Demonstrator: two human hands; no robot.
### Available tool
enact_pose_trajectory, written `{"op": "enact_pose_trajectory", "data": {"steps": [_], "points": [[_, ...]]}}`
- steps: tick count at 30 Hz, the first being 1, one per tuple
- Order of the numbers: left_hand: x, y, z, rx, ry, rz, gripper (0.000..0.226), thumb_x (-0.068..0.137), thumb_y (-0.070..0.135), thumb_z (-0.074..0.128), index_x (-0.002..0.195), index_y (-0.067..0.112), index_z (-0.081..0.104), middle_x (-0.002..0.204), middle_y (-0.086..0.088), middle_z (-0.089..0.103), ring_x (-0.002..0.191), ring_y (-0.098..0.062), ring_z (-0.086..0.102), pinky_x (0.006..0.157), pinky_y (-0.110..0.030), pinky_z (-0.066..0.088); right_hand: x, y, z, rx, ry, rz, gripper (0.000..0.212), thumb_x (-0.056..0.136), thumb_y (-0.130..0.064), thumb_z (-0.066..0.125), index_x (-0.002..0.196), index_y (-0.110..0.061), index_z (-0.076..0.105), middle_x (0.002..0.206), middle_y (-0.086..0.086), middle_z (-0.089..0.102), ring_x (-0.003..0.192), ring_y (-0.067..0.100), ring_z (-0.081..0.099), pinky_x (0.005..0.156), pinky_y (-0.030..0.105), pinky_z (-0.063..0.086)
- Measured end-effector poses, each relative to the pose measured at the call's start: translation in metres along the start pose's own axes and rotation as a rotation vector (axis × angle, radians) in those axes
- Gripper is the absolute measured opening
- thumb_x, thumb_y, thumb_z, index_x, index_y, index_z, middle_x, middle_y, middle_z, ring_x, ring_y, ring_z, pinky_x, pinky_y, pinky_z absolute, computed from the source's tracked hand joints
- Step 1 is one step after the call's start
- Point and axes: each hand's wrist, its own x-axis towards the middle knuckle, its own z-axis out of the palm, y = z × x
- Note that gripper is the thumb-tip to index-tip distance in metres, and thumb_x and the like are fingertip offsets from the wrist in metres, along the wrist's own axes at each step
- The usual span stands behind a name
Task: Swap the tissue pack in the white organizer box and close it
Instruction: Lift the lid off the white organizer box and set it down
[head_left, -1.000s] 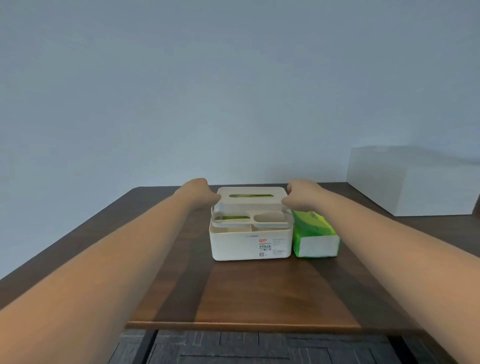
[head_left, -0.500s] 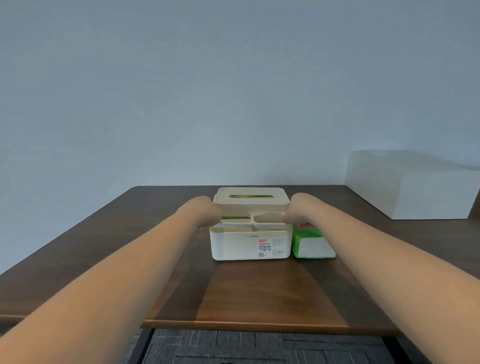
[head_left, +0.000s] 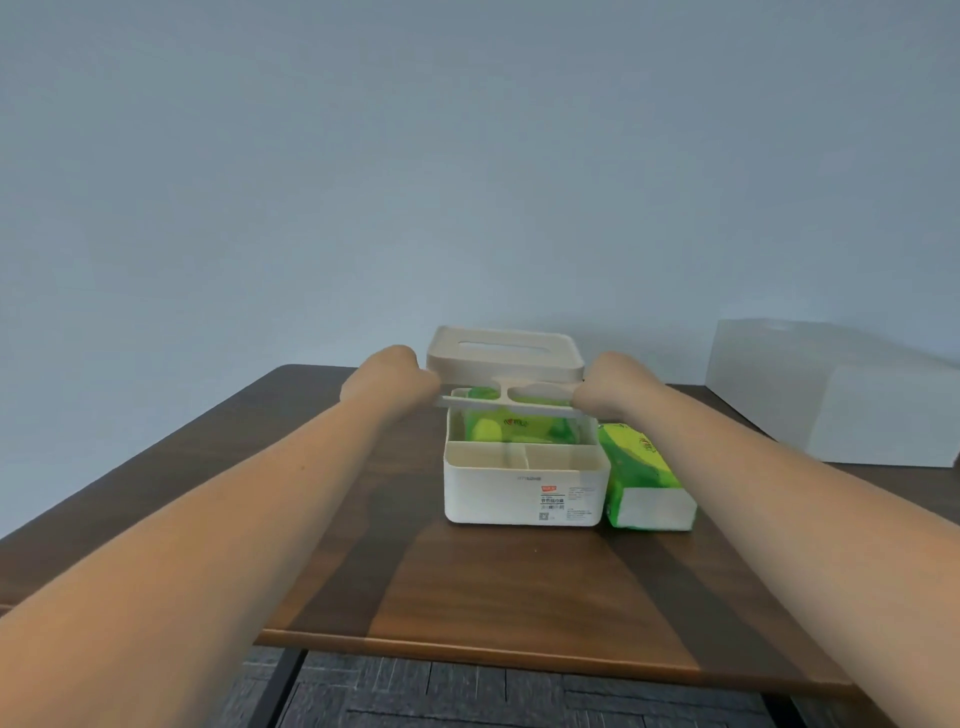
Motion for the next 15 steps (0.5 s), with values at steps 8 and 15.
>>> {"op": "enact_pose_trajectory", "data": {"steps": [8, 15], "points": [[0.016, -0.076, -0.052, 0.027, 0.116, -0.117, 0.01, 0.079, 0.022, 0.052, 0.075, 0.013, 0.049, 0.073, -0.003, 0.053, 0.061, -0.023, 0.045, 0.056, -0.028, 0.033, 0.001, -0.088, 0.015, 0.165, -0.023, -0.144, 0.02, 0.087, -0.009, 0.049, 0.067, -0.009, 0.048, 0.068, 0.006, 0.048, 0.07, 0.027, 0.05, 0.053, 0.025, 0.036], [0.015, -0.145, -0.059, 0.078, 0.13, -0.248, 0.027, 0.085, 0.036, 0.051, 0.069, 0.014, 0.045, 0.065, 0.0, 0.049, 0.054, -0.016, 0.043, 0.052, -0.026, 0.032, 0.004, -0.157, 0.058, 0.022, -0.103, -0.254, 0.022, 0.088, -0.012, 0.048, 0.104, -0.009, 0.062, 0.113, 0.009, 0.065, 0.106, 0.03, 0.062, 0.073, 0.028, 0.042]]}}
